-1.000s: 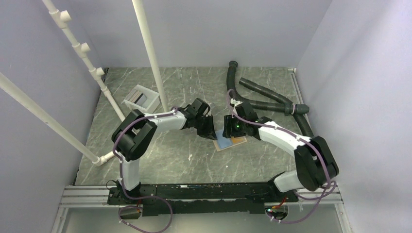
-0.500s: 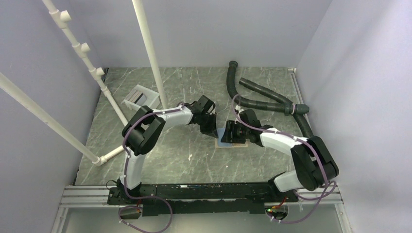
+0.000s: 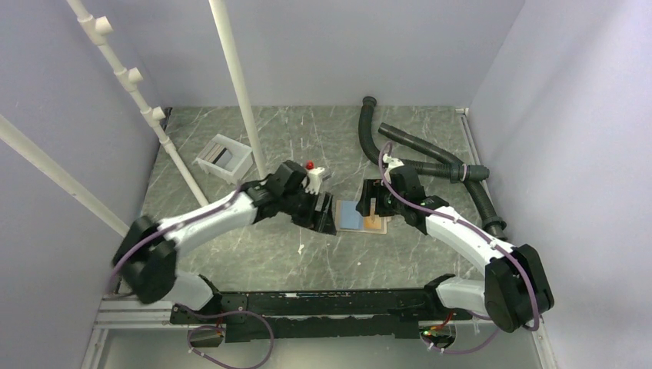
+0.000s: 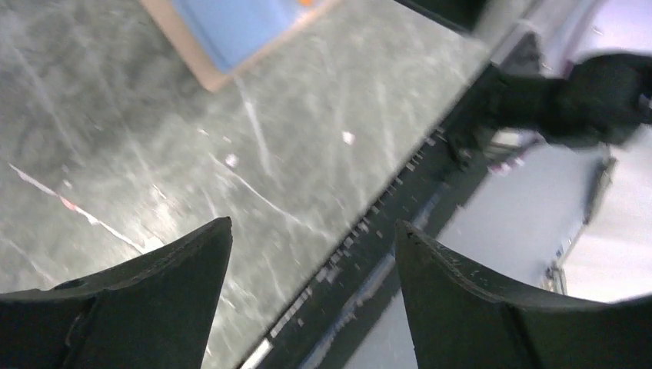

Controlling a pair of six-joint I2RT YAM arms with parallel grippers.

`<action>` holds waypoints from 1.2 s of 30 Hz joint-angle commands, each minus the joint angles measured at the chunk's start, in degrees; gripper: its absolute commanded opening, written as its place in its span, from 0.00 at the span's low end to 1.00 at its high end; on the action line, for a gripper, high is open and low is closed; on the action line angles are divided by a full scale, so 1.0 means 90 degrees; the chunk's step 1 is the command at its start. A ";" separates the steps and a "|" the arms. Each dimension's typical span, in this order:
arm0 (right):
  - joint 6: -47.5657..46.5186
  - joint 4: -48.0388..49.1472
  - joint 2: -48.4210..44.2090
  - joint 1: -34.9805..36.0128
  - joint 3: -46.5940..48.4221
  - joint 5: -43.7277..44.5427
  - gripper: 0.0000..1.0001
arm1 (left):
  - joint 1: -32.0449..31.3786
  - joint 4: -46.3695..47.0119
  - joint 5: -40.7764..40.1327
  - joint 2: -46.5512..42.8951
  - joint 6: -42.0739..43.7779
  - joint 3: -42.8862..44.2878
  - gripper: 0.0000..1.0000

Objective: Put the credit cards into the card holder
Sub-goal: Open the card holder at the center of the board, then pick up the credit card from the storage box.

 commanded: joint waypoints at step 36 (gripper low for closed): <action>-0.0294 0.0316 -0.0319 0.0079 -0.0027 -0.0798 0.82 | 0.5232 -0.1635 -0.3910 0.0209 0.2425 0.2739 0.97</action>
